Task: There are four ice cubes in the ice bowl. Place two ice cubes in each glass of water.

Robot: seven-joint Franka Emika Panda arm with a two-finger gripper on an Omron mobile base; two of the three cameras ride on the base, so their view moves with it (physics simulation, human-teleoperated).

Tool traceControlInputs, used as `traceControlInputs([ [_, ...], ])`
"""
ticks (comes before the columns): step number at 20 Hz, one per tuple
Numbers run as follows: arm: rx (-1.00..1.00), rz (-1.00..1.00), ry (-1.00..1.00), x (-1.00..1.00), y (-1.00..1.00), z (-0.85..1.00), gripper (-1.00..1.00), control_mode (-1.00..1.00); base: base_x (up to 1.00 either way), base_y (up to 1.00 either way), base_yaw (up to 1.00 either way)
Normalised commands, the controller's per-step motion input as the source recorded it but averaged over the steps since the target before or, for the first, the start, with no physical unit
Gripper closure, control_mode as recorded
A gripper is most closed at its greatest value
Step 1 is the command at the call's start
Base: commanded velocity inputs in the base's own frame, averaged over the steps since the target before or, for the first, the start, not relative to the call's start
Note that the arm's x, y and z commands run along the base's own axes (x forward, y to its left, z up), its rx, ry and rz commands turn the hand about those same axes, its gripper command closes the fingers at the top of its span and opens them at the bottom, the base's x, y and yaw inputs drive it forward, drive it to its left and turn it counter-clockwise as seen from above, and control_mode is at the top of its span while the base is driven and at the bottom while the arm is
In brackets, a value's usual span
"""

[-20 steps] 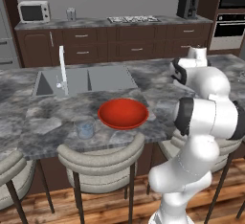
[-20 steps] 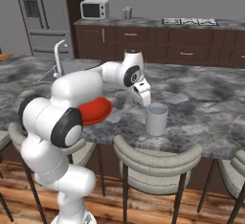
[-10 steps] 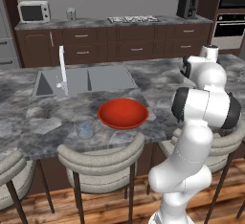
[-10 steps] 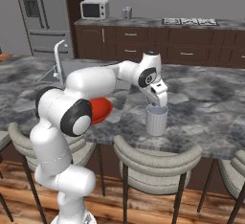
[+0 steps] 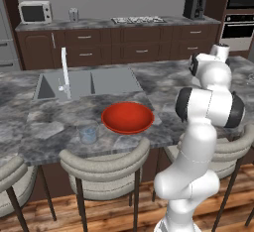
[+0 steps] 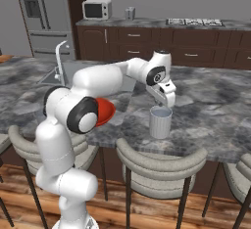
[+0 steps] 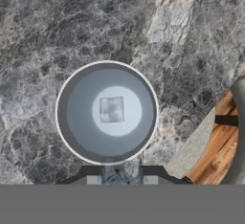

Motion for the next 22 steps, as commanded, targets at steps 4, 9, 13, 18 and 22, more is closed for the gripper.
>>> traceControlInputs([
  [4, 0.04, 0.00, 0.00, 0.00, -0.01, -0.25, 1.00, -1.00, 0.00, 0.00, 0.00],
  [9, 0.04, 0.00, 0.00, 0.00, 0.00, -0.25, 1.00, -1.00, 0.00, 0.00, 0.00],
  [13, 0.01, 0.00, 0.01, 0.01, -0.01, -0.21, 1.00, -1.00, 0.00, 0.00, 0.00],
  [18, 0.00, 0.00, 0.01, 0.17, -0.04, -0.16, 1.00, -1.00, 0.00, 0.00, 0.00],
  [22, 0.00, 0.00, 0.03, 0.21, -0.05, -0.15, 1.00, -1.00, 0.00, 0.00, 0.00],
])
